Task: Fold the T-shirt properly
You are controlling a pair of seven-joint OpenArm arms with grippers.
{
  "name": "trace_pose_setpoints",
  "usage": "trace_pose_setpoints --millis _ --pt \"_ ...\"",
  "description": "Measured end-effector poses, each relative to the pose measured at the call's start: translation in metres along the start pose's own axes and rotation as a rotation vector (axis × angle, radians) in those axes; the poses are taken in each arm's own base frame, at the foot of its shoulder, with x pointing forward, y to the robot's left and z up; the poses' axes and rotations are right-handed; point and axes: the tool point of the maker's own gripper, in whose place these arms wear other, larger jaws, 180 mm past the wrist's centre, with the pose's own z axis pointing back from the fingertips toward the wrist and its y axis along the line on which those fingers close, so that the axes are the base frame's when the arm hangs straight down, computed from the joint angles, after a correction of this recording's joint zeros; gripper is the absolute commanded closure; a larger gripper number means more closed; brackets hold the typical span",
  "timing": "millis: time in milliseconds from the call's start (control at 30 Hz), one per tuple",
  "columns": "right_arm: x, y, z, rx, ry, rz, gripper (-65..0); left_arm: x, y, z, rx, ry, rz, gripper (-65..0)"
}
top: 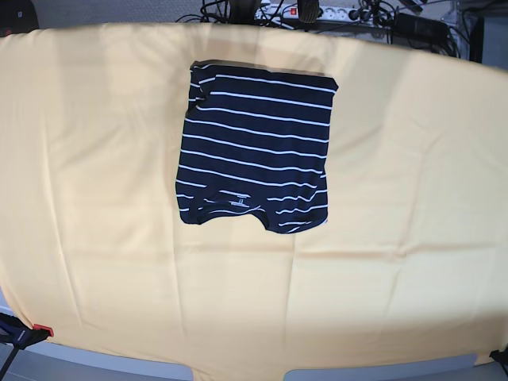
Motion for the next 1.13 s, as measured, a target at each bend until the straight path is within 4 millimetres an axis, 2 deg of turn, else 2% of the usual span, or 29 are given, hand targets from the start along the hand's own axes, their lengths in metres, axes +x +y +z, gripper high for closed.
trace_pose_setpoints --millis 67,233,367,400,533,633,700,833,967,1033,1133 --pt "0.008 -0.004 -0.019 0.001 0.008 0.026 0.0 0.009 0.018 -0.013 0.040 -0.019 0.000 0.0" --pt "0.037 -0.011 -0.060 -0.015 0.006 0.104 0.0 0.058 0.054 -0.046 0.128 -0.185 0.000 0.0" --pt "0.057 -0.023 -0.087 -0.108 0.010 0.123 0.0 0.089 0.077 -0.067 0.188 -0.317 -0.009 0.0" --pt "0.060 -0.026 -0.094 -0.142 0.007 0.119 0.0 0.093 0.083 -0.072 0.211 -0.338 -0.006 0.0" --pt "0.075 -0.037 -0.111 -0.260 -0.067 0.162 0.0 0.097 0.127 -0.080 0.455 -0.437 0.083 0.0" --pt "0.082 -0.042 -0.117 -0.330 -0.119 0.187 0.0 0.097 0.142 -0.083 0.554 -0.479 0.096 0.0" --pt "0.084 -0.039 -0.121 -0.342 -0.133 0.180 0.0 0.100 0.142 -0.087 0.568 -0.501 0.097 0.0" --pt "0.090 -0.031 -0.127 -0.356 -0.168 0.182 0.0 0.106 0.127 -0.107 0.556 -0.514 0.129 0.0" --pt "0.093 -0.026 -0.131 -0.372 -0.183 0.174 0.0 0.112 0.103 -0.133 0.549 -0.504 0.133 0.0" --pt "0.098 -0.017 -0.136 -0.357 -0.207 0.170 0.0 0.116 0.085 -0.148 0.505 -0.497 0.110 0.0" --pt "0.101 -0.002 -0.144 -0.331 -0.225 0.162 0.0 0.116 0.072 -0.158 0.471 -0.477 0.079 0.0"
